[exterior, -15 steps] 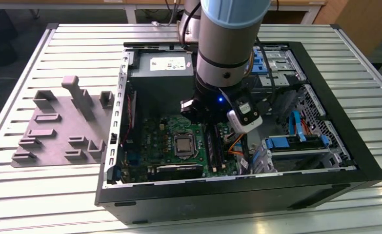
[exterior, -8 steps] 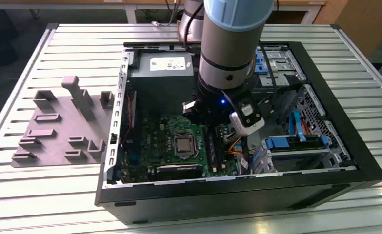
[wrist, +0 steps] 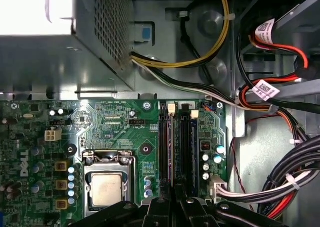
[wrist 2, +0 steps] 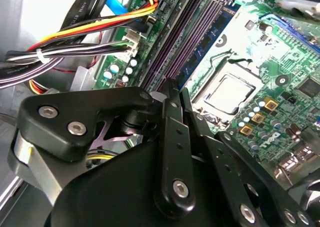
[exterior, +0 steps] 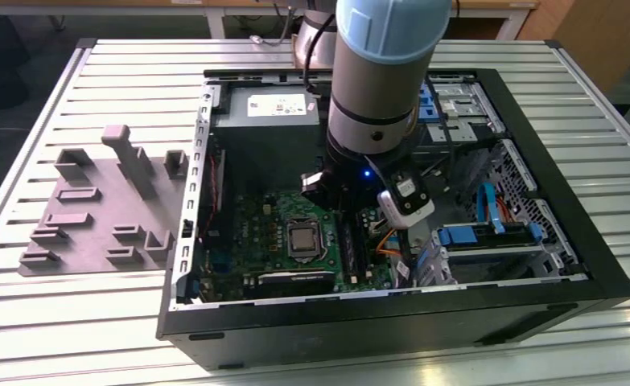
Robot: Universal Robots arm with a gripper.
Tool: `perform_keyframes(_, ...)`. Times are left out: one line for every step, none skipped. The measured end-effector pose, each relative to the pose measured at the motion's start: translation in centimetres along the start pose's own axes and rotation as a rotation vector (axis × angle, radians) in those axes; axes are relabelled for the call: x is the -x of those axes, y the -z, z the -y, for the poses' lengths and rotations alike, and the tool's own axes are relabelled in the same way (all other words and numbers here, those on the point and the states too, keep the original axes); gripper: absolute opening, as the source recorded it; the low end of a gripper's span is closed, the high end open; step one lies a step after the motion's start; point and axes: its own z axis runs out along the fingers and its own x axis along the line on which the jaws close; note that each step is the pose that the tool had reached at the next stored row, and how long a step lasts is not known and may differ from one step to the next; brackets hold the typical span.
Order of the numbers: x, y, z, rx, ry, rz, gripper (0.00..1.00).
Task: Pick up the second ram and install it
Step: 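Insert the second ram into the second slot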
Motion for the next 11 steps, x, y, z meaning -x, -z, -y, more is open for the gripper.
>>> perform_keyframes(0.00, -0.05, 0.00, 0.0001, 0.000, 0.0000, 0.14)
perform_keyframes(0.01, -0.12, 0.00, 0.0002, 0.000, 0.0001, 0.14)
perform_keyframes(0.02, -0.22, 0.00, 0.0001, 0.001, 0.0000, 0.14)
perform_keyframes(0.03, -0.36, 0.01, 0.0001, 0.002, 0.0000, 0.14)
perform_keyframes(0.03, -0.51, 0.02, 0.0001, 0.004, -0.0001, 0.14)
perform_keyframes(0.03, -0.65, 0.02, 0.0002, 0.004, -0.0001, 0.14)
perform_keyframes(0.03, -0.73, 0.03, 0.0002, 0.005, -0.0001, 0.14)
perform_keyframes(0.03, -0.75, 0.03, 0.0000, 0.005, -0.0002, 0.14)
perform_keyframes(0.03, -0.75, 0.03, 0.0000, 0.005, -0.0002, 0.14)
perform_keyframes(0.06, -0.76, 0.03, -0.0001, 0.005, -0.0002, 0.14)
perform_keyframes(0.10, -0.76, 0.03, 0.0000, 0.005, -0.0002, 0.14)
